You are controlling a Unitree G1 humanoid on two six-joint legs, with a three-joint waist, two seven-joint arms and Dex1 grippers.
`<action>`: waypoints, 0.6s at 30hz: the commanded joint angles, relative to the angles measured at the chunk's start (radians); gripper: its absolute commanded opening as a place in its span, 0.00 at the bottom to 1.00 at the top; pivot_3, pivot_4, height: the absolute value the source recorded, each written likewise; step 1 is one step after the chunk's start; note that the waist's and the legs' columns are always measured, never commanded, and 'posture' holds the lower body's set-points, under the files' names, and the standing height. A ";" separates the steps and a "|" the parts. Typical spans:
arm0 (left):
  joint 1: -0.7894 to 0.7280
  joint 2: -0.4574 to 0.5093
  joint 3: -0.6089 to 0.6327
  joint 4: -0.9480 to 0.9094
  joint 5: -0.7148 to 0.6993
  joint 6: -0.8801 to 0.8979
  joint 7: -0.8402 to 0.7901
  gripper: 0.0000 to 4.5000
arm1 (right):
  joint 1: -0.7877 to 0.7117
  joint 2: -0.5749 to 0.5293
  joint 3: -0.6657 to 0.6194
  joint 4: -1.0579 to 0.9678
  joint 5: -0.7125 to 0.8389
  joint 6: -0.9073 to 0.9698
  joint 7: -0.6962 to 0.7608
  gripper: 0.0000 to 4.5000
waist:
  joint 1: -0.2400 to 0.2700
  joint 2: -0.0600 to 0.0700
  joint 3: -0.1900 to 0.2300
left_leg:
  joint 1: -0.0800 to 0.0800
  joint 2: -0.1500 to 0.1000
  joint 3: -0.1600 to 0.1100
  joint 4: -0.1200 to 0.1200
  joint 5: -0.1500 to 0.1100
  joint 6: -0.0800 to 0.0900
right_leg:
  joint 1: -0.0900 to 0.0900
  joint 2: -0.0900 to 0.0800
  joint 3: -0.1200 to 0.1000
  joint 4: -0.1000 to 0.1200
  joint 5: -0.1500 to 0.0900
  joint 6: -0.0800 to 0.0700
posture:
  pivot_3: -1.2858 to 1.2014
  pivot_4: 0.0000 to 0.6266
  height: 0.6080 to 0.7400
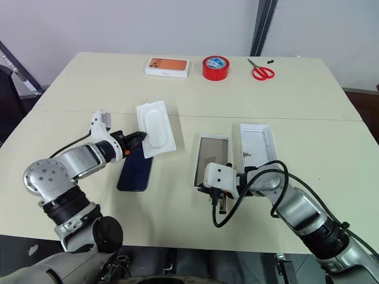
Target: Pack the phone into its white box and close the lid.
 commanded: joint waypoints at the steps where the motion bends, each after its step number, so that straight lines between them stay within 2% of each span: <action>1: -0.027 -0.005 0.009 -0.034 -0.042 0.009 0.011 0.00 | -0.043 0.033 0.015 -0.010 -0.021 -0.012 0.005 0.01 | 0.001 0.000 0.000 | 0.000 0.000 0.000 0.000 0.000 0.000 | 0.000 0.000 0.000 0.000 0.000 0.000 | 0.52 0.24 0.92; 9: -0.006 -0.003 -0.005 -0.054 -0.086 0.009 0.038 0.00 | -0.164 0.182 0.102 0.097 -0.111 -0.020 -0.033 0.01 | -0.006 0.000 0.000 | 0.000 0.000 0.000 0.000 0.000 -0.001 | -0.001 0.000 0.000 0.001 0.000 0.000 | 0.52 0.24 0.92; 18: -0.006 -0.002 -0.013 -0.041 -0.120 0.009 0.067 0.00 | -0.200 0.263 0.132 0.184 -0.167 -0.093 -0.030 0.01 | -0.006 0.000 0.000 | 0.000 0.000 0.000 0.000 0.000 -0.001 | -0.001 0.000 0.000 0.001 0.000 0.000 | 0.52 0.24 0.92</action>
